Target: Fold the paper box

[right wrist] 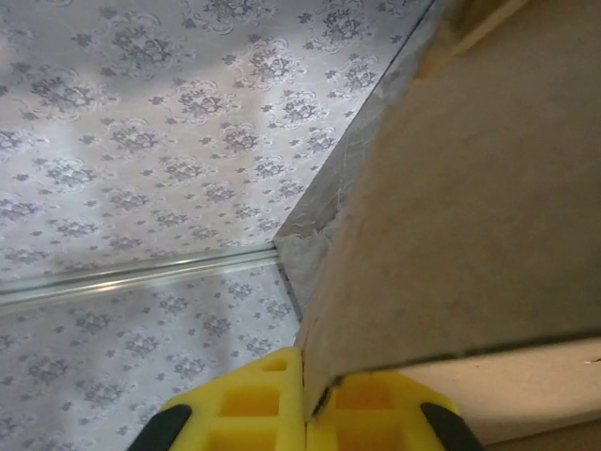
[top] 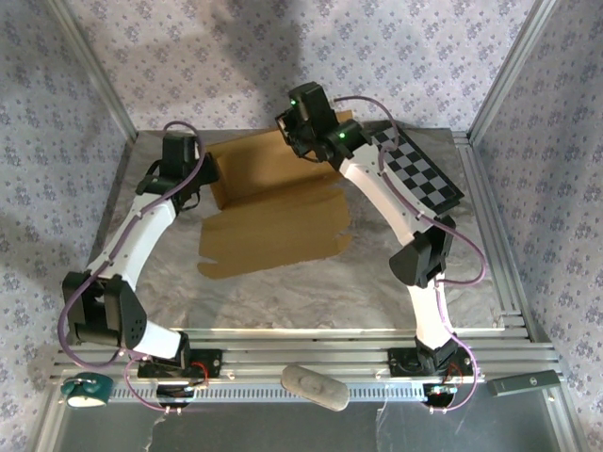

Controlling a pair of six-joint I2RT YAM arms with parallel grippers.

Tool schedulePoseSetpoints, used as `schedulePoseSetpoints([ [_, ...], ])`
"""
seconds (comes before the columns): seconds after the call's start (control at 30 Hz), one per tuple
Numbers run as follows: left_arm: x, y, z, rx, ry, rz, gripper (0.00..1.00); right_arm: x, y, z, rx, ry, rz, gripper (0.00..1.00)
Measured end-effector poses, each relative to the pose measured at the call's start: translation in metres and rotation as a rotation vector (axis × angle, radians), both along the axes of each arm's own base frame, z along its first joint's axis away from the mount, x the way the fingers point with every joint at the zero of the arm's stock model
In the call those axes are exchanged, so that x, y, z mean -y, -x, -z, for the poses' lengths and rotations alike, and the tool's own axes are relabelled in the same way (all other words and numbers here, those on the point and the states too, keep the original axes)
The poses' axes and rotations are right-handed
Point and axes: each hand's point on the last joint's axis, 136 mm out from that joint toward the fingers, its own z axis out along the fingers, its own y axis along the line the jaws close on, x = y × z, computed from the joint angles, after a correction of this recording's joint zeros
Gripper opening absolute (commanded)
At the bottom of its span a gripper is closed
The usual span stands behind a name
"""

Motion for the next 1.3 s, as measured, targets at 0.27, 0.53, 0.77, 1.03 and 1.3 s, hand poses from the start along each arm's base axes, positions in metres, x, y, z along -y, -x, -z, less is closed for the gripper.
schedulePoseSetpoints([
  [0.27,0.002,0.000,0.024,-0.072,-0.013,0.013,0.00,0.001,-0.001,0.025,-0.060,-0.001,0.031,0.00],
  [0.53,0.008,0.004,0.050,-0.128,-0.004,0.040,0.05,0.005,-0.001,0.046,-0.128,-0.016,0.060,0.00],
  [0.77,0.024,0.008,0.076,-0.173,0.015,0.092,0.14,0.012,-0.002,0.061,-0.173,-0.011,0.085,0.00],
  [1.03,0.036,0.022,0.115,-0.255,0.034,0.123,0.21,0.016,-0.001,0.090,-0.239,-0.009,0.094,0.00],
  [1.3,0.043,0.029,0.129,-0.275,0.062,0.131,0.33,0.024,-0.008,0.111,-0.272,-0.033,0.123,0.00],
])
